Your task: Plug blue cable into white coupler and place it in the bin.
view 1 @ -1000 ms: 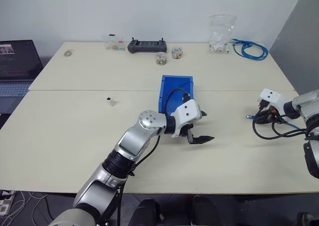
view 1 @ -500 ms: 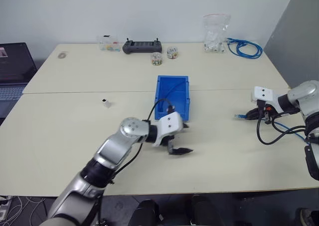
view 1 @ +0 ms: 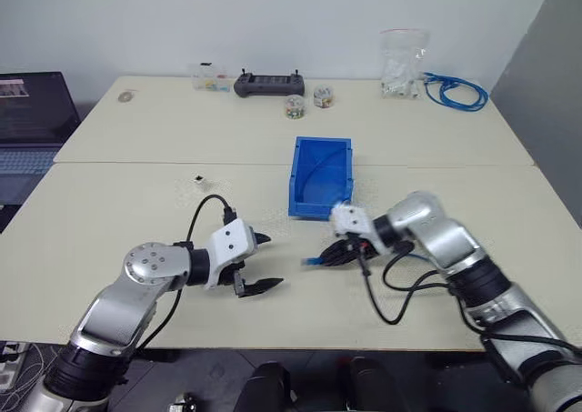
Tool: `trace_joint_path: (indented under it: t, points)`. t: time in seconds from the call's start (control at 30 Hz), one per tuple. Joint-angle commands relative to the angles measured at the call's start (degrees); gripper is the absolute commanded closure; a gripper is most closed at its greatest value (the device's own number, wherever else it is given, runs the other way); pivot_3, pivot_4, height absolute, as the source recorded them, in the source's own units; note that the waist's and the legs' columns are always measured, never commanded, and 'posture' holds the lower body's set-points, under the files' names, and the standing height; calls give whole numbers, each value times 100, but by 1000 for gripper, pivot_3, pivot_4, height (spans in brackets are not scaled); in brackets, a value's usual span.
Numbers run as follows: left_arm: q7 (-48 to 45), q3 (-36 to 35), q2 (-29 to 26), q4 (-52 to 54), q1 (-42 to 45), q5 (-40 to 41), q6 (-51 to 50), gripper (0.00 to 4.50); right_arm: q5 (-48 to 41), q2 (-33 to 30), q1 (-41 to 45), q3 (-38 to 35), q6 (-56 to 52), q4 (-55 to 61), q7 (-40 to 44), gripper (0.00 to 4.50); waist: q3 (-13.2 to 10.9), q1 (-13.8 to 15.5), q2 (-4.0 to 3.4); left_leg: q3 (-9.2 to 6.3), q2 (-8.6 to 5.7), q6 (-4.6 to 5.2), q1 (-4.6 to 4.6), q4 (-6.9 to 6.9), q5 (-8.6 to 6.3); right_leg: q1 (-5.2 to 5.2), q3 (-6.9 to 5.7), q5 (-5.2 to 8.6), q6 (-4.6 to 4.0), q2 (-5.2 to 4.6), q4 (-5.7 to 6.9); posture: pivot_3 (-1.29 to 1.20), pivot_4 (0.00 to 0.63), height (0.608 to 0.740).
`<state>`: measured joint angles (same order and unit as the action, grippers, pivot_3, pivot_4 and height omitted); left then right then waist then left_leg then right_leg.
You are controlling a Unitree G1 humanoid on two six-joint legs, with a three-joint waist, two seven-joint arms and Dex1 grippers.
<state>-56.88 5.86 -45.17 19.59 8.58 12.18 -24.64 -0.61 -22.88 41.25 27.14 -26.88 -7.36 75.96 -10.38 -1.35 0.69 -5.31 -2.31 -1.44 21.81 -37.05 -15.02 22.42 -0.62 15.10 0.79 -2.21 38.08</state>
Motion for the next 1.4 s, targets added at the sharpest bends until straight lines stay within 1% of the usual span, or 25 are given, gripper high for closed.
trace_joint_path:
  t: [0.03, 0.07, 0.13, 0.17, 0.2, 0.23, 0.3, 0.33, 0.37, 0.4, 0.43, 0.53, 0.57, 0.63, 0.73, 0.83, 1.0, 1.17, 1.23, 1.27, 1.3, 1.4]
  points:
    - [-55, -301, -327, 1, -310, -137, 409, 0, 169, 418, 294, 162, -47, -565, -420, 4479, 0, 1, 0, 0, -2, -1, 0, 0, 0, 2, 0, 0, 0, -1, 0, 0, 150, 740]
    - [-73, -325, -428, -80, -417, -225, 573, 0, 221, 520, 381, 204, 18, -823, -478, 4479, 0, -10, 1, 1, -2, -1, 0, 1, 0, 1, 0, 0, 0, -1, 0, 0, 150, 740]
    - [-77, -305, -578, -307, -553, -411, 938, 0, 284, 678, 549, 189, 111, -1234, -597, 3848, 0, -20, 1, 3, -1, 0, -2, 6, 0, 7, 3, -1, -2, -1, 2, 0, 150, 740]
    - [-68, -296, -609, -382, -580, -452, 1052, 0, 298, 722, 602, 179, 151, -1355, -625, 3747, 0, -19, 1, 2, 0, 0, -2, 6, 0, 8, 2, -2, -4, 1, 3, 0, 150, 740]
    - [-40, -287, -596, -450, -578, -472, 1133, 0, 271, 763, 646, 135, 138, -1428, -653, 3425, 0, -13, 0, 2, 0, 0, -1, 8, 0, 14, 1, -2, -6, 2, 5, 0, 150, 740]
    - [-24, -279, -574, -498, -572, -482, 1191, 0, 249, 778, 674, 104, 130, -1463, -666, 3230, 0, -15, 1, 1, 0, 1, 0, 9, -1, 16, 0, -2, -6, 2, 7, 0, 150, 740]
    - [0, -256, -494, -652, -531, -503, 1331, 0, 113, 762, 697, 7, -35, -1375, -598, 2786, 0, -14, 1, 1, 2, 1, 1, 8, -1, 16, -1, -4, -8, 4, 7, 0, 150, 740]
    - [27, -234, -459, -755, -496, -542, 1441, 0, 38, 725, 675, -41, -136, -1251, -556, 2476, 0, -14, 1, 1, 2, 1, 1, 8, -1, 16, 0, -3, -8, 3, 8, 0, 150, 740]
    - [61, -207, -429, -851, -458, -591, 1553, 0, -40, 682, 635, -99, -245, -1099, -529, 2367, 0, -13, 0, 1, 2, 2, 2, 8, -1, 16, 0, -4, -8, 3, 7, 0, 150, 740]
    - [106, -178, -365, -976, -392, -633, 1697, 0, -175, 612, 560, -196, -409, -843, -482, 2076, 0, -8, 0, 1, 2, 2, 2, 7, -1, 17, 0, -4, -8, 3, 7, 0, 150, 740]
    - [178, -151, -249, -1098, -294, -654, 1807, 0, -350, 466, 434, -322, -622, -452, -395, 1908, 0, -1, 1, 1, 0, 2, 5, 8, -1, 19, -1, -4, -8, 2, 8, 0, 150, 740]
    - [269, -25, 101, -1362, -2, -690, 2024, 0, -940, -119, -118, -783, -1197, 823, -214, 1908, 0, 69, 1, -2, -1, 2, 12, 5, -1, 19, -4, -4, -7, -1, 7, 0, 150, 740]
    - [262, -16, 151, -1404, 28, -703, 2067, 0, -1044, -219, -218, -839, -1301, 1046, -243, 1908, 0, 83, 2, -5, -2, 2, 18, 2, -2, 18, -8, -4, -7, -2, 4, 0, 150, 740]
    - [241, 66, 291, -1469, 113, -706, 2075, 0, -1291, -539, -713, -1132, -1503, 1747, -392, 1908, 1, 86, 4, -1, -2, 3, 17, 2, -2, 18, -5, -4, -6, -3, 3, 0, 150, 740]
    - [168, 170, 390, -1511, 181, -670, 2071, 0, -1683, -769, -1237, -1487, -1888, 2506, -584, 1908, 1, 60, 4, -1, 2, 3, 15, 6, -2, 20, -5, -4, -6, 0, 5, 0, 150, 740]
    - [86, 373, 513, -1670, 347, -750, 2082, 0, -2042, -1001, -2051, -1896, -2276, 3346, -906, 1908, 1, 76, 5, -3, 3, 4, 17, 8, -2, 20, -8, -4, -5, 2, 9, 0, 150, 740]
    - [-34, 604, 627, -1939, 618, -863, 2007, 0, -2376, -1130, -2661, -2175, -2533, 3911, -1397, 1908, 1, 85, 4, 5, 2, 6, 9, 3, -1, 12, -3, 4, 8, 2, 6, 0, 150, 740]
    - [-244, 915, 617, -2361, 898, -1135, 2040, 0, -2489, -1203, -2871, -2261, -2382, 4065, -1770, 1908, 2, 97, 5, 1, 1, 7, 0, 3, -1, -4, -8, 8, 16, 3, 0, 0, 150, 740]
    - [-337, 1030, 596, -2460, 990, -1208, 2009, 350, -2477, -1221, -2901, -2274, -2250, 4080, -1890, 1867, 5, 103, 6, 0, 1, 8, -5, 3, -1, -10, -9, 9, 17, 2, -3, 0, 150, 740]
    - [-375, 1080, 585, -2491, 1027, -1250, 1979, 415, -2465, -1237, -2917, -2285, -2168, 4084, -1933, 1867, 5, 103, 6, 1, 0, 8, -6, 4, -1, -11, -9, 10, 18, 2, -3, 0, 150, 740]
    - [-382, 1131, 575, -2558, 1077, -1326, 1990, 711, -2457, -1244, -2925, -2299, -2108, 4084, -1983, 1867, 5, 105, 5, 1, 0, 8, -6, 4, -1, -11, -8, 10, 19, 2, -3, 0, 150, 740]
    - [-418, 1271, 548, -2697, 1204, -1487, 1947, 1363, -2505, -1286, -2942, -2357, -1961, 4091, -2071, 1867, 9, 105, 4, 1, 0, 8, -7, 3, -1, -14, -8, 12, 22, 2, -5, 0, 150, 740]
